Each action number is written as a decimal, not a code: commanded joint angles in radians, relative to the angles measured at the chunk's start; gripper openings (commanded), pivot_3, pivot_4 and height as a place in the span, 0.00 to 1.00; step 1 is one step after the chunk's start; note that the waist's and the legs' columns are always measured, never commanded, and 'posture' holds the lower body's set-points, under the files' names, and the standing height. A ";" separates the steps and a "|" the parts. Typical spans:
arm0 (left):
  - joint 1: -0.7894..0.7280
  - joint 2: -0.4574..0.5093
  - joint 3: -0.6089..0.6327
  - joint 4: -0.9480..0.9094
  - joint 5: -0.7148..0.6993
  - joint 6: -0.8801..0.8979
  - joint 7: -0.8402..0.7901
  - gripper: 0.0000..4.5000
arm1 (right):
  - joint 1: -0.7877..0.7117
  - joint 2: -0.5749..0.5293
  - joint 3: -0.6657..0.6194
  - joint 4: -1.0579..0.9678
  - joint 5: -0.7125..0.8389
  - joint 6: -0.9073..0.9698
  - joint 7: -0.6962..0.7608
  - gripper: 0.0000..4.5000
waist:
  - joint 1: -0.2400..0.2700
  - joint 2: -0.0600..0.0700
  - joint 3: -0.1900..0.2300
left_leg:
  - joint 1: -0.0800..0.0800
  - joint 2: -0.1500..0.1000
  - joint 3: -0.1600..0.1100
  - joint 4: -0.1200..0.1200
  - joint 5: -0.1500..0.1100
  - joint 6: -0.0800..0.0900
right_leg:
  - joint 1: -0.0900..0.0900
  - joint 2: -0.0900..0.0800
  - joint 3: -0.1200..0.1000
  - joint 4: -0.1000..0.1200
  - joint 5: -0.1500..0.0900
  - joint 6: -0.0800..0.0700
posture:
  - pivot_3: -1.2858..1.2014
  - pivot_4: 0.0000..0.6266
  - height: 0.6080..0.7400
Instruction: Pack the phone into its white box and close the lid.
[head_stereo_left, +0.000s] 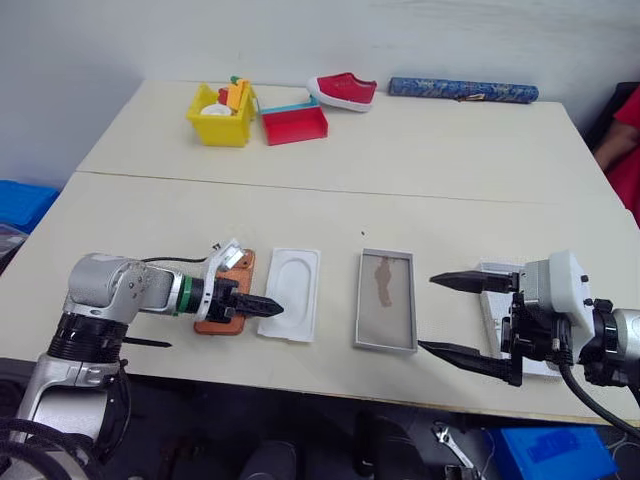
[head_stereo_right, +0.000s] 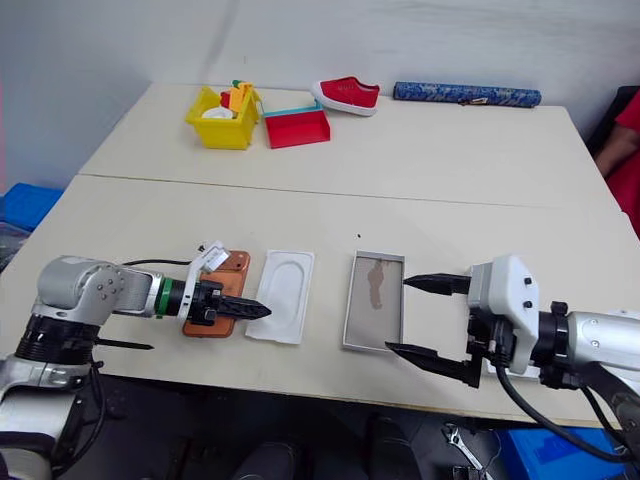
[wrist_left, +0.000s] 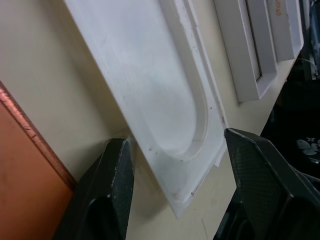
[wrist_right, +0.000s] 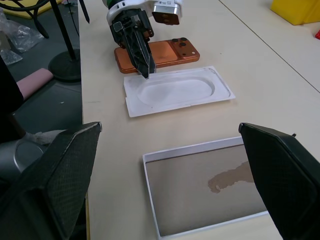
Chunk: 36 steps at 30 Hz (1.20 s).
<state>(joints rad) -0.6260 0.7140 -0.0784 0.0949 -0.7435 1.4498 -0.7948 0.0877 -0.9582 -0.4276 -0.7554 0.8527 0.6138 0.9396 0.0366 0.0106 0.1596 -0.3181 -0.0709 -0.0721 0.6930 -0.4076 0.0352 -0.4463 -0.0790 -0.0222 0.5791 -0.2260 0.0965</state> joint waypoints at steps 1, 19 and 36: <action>0.008 -0.032 -0.001 0.033 0.019 0.011 0.018 0.53 | 0.005 0.005 -0.013 -0.021 0.000 -0.022 -0.002 1.00 | 0.004 0.000 0.000 | 0.000 0.000 0.000 0.001 0.000 0.000 | 0.000 0.000 0.000 0.001 0.000 0.000 | 0.52 0.24 1.00; 0.005 -0.107 0.184 0.042 -0.022 0.163 0.077 0.00 | 0.072 0.001 0.018 -0.001 -0.104 -0.091 0.055 1.00 | 0.009 0.000 0.000 | 0.000 0.000 0.000 0.005 -0.001 0.000 | 0.000 0.000 0.001 0.004 0.000 0.000 | 0.52 0.24 1.00; -0.015 0.082 0.205 0.041 -0.229 0.165 -0.019 0.00 | -0.167 0.078 0.591 0.301 -0.594 -0.303 0.083 0.49 | -0.014 -0.002 0.001 | -0.001 0.000 0.000 0.005 -0.001 -0.001 | -0.002 0.001 0.000 0.006 0.000 0.000 | 0.52 0.24 1.00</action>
<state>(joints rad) -0.6467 0.7778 0.1020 0.1505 -0.9423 1.6134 -0.8189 -0.0676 -0.8911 0.1222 -0.4929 0.3139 0.3590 1.0214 0.0226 0.0088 0.1606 -0.3194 -0.0710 -0.0725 0.6976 -0.4083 0.0340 -0.4488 -0.0783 -0.0226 0.5846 -0.2263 0.0965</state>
